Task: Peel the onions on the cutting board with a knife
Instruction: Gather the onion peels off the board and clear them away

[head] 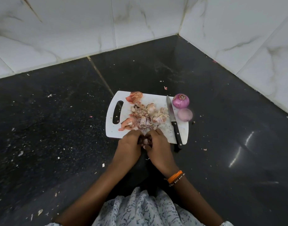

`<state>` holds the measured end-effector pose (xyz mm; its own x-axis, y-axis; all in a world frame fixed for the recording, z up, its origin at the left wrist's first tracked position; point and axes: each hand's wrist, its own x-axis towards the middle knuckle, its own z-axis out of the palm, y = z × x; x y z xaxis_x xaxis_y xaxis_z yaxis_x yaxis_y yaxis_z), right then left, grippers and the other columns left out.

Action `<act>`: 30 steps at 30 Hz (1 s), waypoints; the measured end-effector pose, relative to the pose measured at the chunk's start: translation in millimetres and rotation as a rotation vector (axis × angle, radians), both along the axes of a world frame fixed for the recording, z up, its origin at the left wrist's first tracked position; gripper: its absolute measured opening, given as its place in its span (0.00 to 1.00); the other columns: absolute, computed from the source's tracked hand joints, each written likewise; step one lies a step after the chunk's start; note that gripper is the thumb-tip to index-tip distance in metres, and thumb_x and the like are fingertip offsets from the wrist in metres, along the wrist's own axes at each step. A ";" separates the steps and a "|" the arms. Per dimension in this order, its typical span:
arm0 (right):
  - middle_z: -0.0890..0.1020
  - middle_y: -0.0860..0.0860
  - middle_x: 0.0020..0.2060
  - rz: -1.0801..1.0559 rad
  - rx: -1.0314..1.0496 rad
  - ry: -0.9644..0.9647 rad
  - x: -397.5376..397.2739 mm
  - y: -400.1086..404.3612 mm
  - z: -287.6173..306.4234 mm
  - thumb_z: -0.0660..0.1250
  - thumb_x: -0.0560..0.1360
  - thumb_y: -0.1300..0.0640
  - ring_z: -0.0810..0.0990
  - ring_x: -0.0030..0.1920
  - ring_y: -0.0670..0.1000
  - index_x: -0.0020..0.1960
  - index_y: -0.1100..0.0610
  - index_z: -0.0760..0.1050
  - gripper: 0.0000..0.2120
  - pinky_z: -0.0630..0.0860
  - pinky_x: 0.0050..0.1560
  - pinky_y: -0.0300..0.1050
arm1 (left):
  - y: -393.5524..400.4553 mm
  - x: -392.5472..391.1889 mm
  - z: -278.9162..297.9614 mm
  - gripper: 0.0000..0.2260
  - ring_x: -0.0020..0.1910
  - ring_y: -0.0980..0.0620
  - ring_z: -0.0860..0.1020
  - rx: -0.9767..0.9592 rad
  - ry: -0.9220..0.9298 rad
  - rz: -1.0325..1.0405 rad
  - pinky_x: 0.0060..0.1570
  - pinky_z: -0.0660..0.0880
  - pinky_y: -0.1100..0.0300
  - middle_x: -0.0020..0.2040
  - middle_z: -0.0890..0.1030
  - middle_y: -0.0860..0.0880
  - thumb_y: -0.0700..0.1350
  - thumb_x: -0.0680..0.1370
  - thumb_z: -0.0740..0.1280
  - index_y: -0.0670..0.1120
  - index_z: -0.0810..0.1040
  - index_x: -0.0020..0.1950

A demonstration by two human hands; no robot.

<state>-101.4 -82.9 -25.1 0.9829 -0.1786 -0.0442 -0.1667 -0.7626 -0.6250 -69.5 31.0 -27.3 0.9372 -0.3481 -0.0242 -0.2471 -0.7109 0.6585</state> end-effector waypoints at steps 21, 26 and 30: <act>0.70 0.59 0.68 0.437 -0.262 -0.026 -27.7 -0.8 7.1 0.57 0.72 0.74 0.68 0.69 0.57 0.69 0.65 0.68 0.26 0.70 0.66 0.48 | 20.9 24.6 21.9 0.14 0.49 0.52 0.78 -0.166 -0.095 0.085 0.52 0.75 0.58 0.51 0.80 0.49 0.30 0.74 0.65 0.46 0.82 0.52; 0.81 0.61 0.52 0.332 -0.383 -0.125 -45.8 -1.2 -4.5 0.63 0.69 0.69 0.82 0.52 0.59 0.57 0.68 0.78 0.17 0.82 0.41 0.47 | 22.1 22.5 14.4 0.14 0.48 0.54 0.77 -0.140 -0.077 0.102 0.49 0.72 0.64 0.51 0.79 0.51 0.32 0.74 0.65 0.48 0.82 0.52; 0.72 0.60 0.66 0.292 -0.353 -0.059 -38.7 -2.7 -4.4 0.59 0.73 0.71 0.70 0.67 0.58 0.69 0.66 0.67 0.24 0.73 0.62 0.49 | 21.2 22.4 13.7 0.14 0.48 0.55 0.77 -0.152 -0.092 0.114 0.48 0.72 0.65 0.50 0.79 0.53 0.31 0.74 0.65 0.48 0.82 0.50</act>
<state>-140.1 -85.6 -29.5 0.9934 0.1118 0.0267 0.1144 -0.9403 -0.3205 -47.1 52.2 -13.6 0.9665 -0.2328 0.1078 -0.2346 -0.6319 0.7386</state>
